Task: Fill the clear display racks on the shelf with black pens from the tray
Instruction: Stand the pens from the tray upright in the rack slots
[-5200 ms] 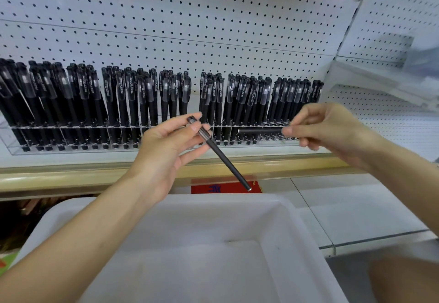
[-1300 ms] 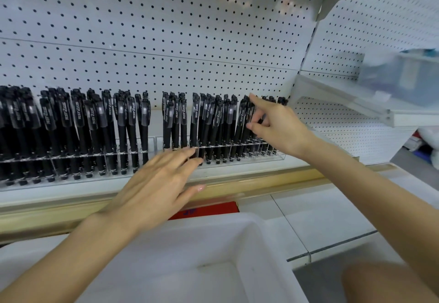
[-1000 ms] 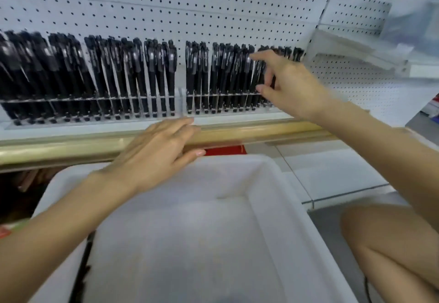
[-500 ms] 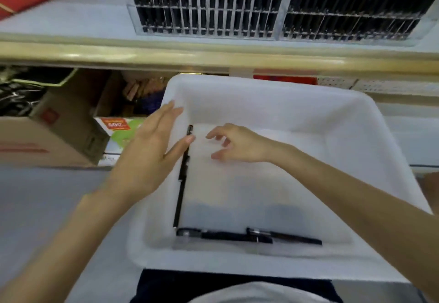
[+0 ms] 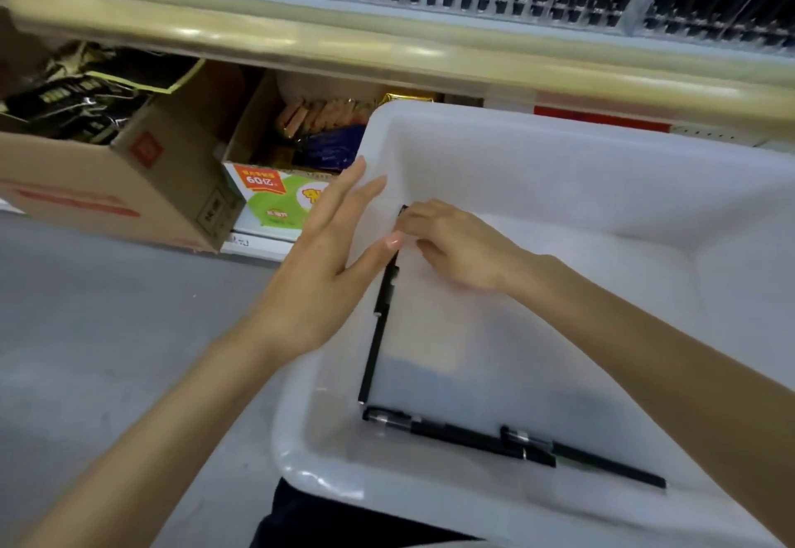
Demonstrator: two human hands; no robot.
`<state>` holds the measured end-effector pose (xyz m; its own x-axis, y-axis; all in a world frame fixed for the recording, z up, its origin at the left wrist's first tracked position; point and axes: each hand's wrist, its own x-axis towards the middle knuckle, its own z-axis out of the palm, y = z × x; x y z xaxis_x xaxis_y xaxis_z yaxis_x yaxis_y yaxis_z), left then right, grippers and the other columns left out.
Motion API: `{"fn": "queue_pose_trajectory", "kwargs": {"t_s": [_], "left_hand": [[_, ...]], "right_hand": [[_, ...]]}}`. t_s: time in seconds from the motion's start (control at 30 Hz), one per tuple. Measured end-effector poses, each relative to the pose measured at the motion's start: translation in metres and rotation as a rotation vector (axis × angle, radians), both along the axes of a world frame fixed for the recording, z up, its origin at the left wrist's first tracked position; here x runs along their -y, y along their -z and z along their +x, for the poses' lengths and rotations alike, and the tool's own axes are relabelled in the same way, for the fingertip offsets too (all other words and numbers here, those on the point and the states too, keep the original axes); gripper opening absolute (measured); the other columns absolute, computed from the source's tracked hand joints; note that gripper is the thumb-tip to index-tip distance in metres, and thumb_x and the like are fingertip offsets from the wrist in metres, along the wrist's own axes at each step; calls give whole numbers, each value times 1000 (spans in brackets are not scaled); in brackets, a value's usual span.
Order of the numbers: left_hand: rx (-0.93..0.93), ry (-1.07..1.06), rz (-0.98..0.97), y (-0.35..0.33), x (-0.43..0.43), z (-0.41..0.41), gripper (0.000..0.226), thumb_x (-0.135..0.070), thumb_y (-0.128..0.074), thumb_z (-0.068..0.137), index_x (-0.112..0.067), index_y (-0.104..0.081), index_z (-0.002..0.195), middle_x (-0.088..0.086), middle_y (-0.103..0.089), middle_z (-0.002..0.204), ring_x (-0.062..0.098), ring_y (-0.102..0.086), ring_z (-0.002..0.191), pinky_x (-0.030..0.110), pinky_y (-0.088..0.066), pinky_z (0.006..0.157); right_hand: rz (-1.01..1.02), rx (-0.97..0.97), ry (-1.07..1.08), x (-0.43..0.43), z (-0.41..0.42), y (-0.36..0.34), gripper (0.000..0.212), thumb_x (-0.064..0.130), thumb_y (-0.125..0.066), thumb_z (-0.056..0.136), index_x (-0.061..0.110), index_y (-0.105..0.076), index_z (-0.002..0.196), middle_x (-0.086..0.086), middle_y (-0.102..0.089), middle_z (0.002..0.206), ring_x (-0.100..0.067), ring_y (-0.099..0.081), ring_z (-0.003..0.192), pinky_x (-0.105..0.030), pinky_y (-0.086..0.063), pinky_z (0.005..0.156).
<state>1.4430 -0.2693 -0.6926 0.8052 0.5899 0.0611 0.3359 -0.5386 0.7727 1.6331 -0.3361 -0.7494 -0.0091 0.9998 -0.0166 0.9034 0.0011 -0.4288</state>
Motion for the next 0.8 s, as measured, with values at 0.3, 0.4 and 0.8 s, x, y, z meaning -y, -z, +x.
{"fn": "queue_pose_trajectory", "kwargs": {"t_s": [0.3,0.4,0.8], "left_hand": [[24,-25,-79,7,-5,-2,60,-50,-42,89,-31,-36,145,-26,-16,155,-22,-12,134,-6,-13,99],[28,-41,-87,8,-6,-2,57,-54,-43,93,-33,-36,145,-28,-17,154,-21,-13,134,-7,-13,99],[29,1,-55,1,0,4,57,-54,-41,93,-32,-35,145,-25,-15,155,-25,-9,132,-7,-10,98]], "right_hand": [[-37,176,-204,9,7,5,43,-3,-51,91,16,-59,129,-2,-54,136,-23,-47,125,-27,-34,106],[-94,134,-210,13,3,11,51,-8,-49,89,16,-55,133,-2,-49,142,-20,-41,133,-25,-30,110],[-449,-334,-163,56,-24,-22,39,11,-42,101,24,-52,137,10,-48,143,-2,-43,131,-17,-29,111]]}}
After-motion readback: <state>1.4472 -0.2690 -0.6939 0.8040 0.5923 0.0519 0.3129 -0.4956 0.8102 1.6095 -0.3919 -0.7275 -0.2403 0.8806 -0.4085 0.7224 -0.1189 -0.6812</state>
